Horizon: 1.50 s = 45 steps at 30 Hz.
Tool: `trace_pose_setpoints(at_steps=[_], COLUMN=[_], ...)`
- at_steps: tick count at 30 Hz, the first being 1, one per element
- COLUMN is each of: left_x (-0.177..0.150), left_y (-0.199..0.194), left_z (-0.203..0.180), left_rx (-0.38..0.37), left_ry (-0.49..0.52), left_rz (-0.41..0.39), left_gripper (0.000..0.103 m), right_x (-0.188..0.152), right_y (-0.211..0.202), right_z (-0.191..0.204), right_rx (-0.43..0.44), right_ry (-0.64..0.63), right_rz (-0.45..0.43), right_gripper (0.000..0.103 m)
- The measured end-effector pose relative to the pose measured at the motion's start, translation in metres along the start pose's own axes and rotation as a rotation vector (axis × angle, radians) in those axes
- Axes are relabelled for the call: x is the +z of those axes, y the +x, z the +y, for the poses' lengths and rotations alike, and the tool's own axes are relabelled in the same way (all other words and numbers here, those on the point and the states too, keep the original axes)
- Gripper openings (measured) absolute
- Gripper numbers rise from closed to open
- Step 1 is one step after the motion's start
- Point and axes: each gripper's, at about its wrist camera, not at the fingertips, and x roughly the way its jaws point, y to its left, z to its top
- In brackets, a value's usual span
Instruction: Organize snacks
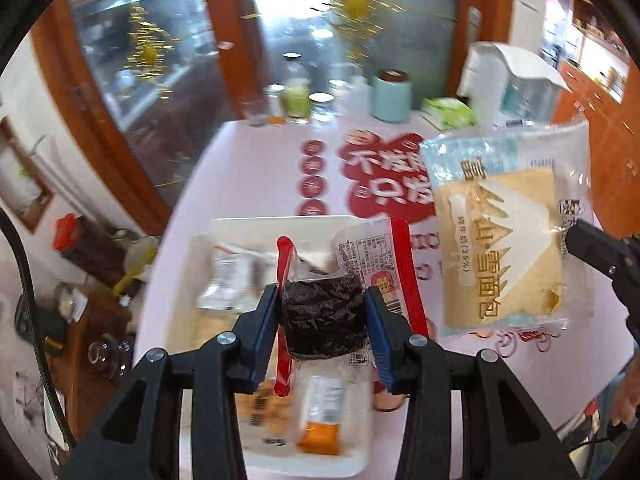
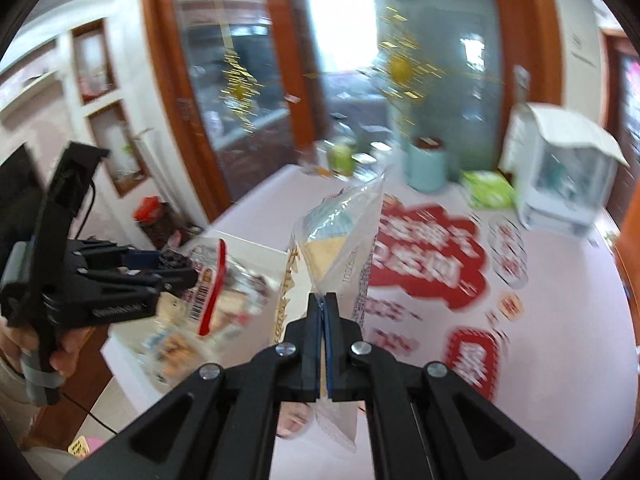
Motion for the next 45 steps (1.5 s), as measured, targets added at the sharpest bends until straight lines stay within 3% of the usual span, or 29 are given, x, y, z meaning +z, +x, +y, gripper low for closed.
trace_pose_setpoints(at_steps=[11,18,20,21,22,25,27,29,31,34,45], left_x=[-0.021,-0.019,-0.015,-0.012,-0.011,-0.007,-0.005,-0.005,-0.005,-0.005,-0.001], left_y=[-0.029,-0.024,-0.02,-0.019,-0.019,-0.015,-0.008,-0.001,0.001,0.001,-0.01], left_z=[0.073,0.092,0.093,0.095,0.097,0.099,0.098,0.097,0.096,0.093,0.063], left_rx=[0.09,0.079,0.069,0.065,0.064,0.042,0.027,0.02,0.012,-0.003,-0.019], left_ry=[-0.093,-0.048,-0.022,-0.014,-0.011,0.038,0.074,0.103,0.119,0.124,0.048], left_rz=[-0.05,-0.069,-0.081,-0.088,-0.102,-0.128,-0.11,-0.094,-0.085,-0.085,-0.097], left_gripper=[0.041,0.044,0.06,0.086,0.103,0.103,0.103,0.103,0.103,0.103,0.103], right_x=[0.04,0.048,0.051,0.053,0.054,0.058,0.059,0.058,0.056,0.053,0.034], right_y=[0.021,0.038,0.041,0.044,0.048,0.058,0.059,0.055,0.051,0.049,0.032], right_z=[0.106,0.142,0.148,0.15,0.151,0.153,0.154,0.156,0.157,0.159,0.126], right_rx=[0.125,0.065,0.044,0.031,0.023,0.016,-0.022,-0.083,-0.125,-0.171,-0.186], right_ry=[-0.148,-0.18,-0.16,-0.15,-0.136,-0.069,-0.032,0.001,0.013,0.026,0.056], right_rz=[-0.069,-0.059,-0.06,-0.055,-0.047,-0.006,-0.014,-0.052,-0.081,-0.084,-0.031], right_gripper=[0.001,0.001,0.001,0.002,0.003,0.009,0.021,0.053,0.062,0.062,0.062])
